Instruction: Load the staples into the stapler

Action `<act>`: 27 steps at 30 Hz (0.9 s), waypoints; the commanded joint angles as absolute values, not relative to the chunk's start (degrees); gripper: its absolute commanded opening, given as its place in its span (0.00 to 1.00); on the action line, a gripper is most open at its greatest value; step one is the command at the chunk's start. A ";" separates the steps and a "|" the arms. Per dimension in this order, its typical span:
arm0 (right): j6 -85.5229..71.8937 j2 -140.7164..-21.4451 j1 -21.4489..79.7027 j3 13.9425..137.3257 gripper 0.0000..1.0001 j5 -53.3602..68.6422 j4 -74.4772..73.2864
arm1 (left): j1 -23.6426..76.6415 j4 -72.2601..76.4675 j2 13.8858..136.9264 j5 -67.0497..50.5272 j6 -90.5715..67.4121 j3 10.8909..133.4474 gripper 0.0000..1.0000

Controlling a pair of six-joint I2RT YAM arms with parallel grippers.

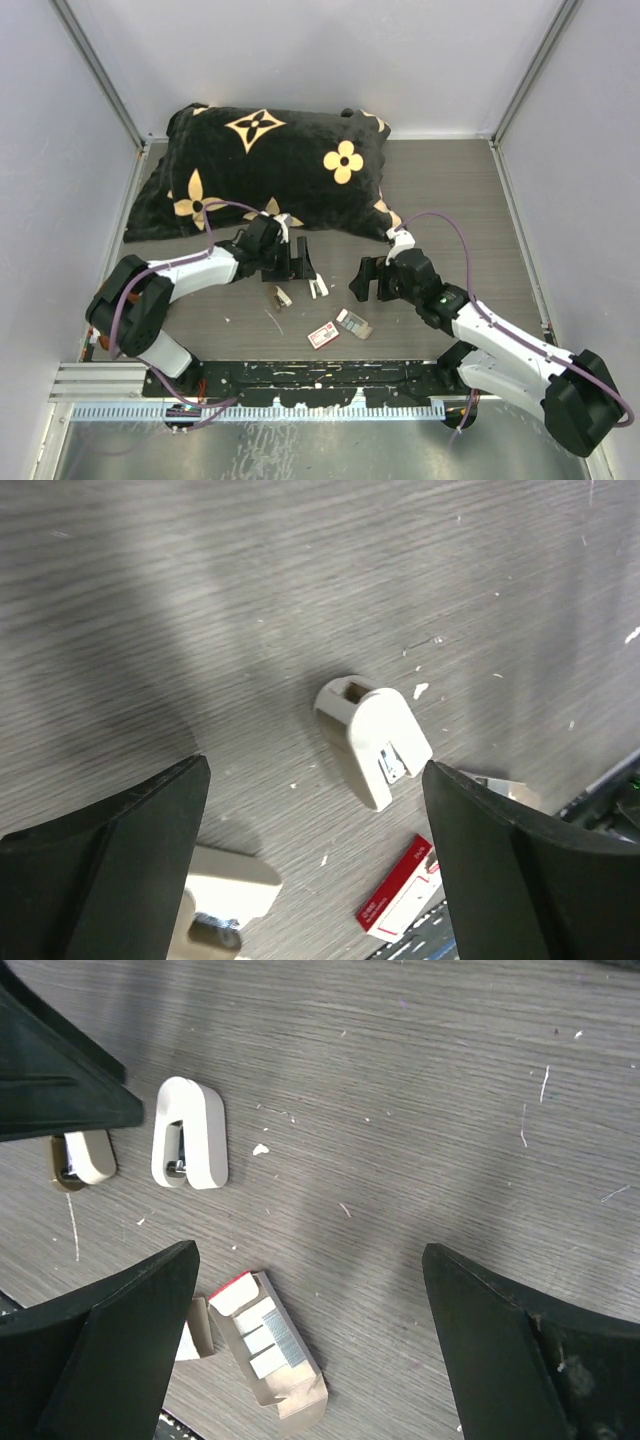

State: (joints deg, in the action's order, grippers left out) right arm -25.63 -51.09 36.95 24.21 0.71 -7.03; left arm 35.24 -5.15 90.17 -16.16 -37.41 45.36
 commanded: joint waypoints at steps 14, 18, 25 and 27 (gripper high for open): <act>-24.13 -48.19 -4.26 23.23 1.00 -1.34 1.04 | -6.28 -8.55 56.50 5.68 -29.24 34.53 0.95; -22.89 -41.85 -4.53 13.44 1.00 -11.60 14.97 | -6.24 3.95 45.52 17.90 -25.67 21.10 0.95; -15.13 -40.78 -4.36 3.60 0.99 -18.17 32.56 | -4.50 19.84 44.26 19.37 -21.24 11.59 0.96; -12.93 -44.04 -4.31 1.83 0.99 -19.09 37.09 | -4.08 25.20 49.35 20.07 -20.99 11.23 0.96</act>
State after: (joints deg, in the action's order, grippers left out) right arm -19.11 -40.53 -4.47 3.75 -13.85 20.91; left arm -5.10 7.81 44.21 16.60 -24.10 10.09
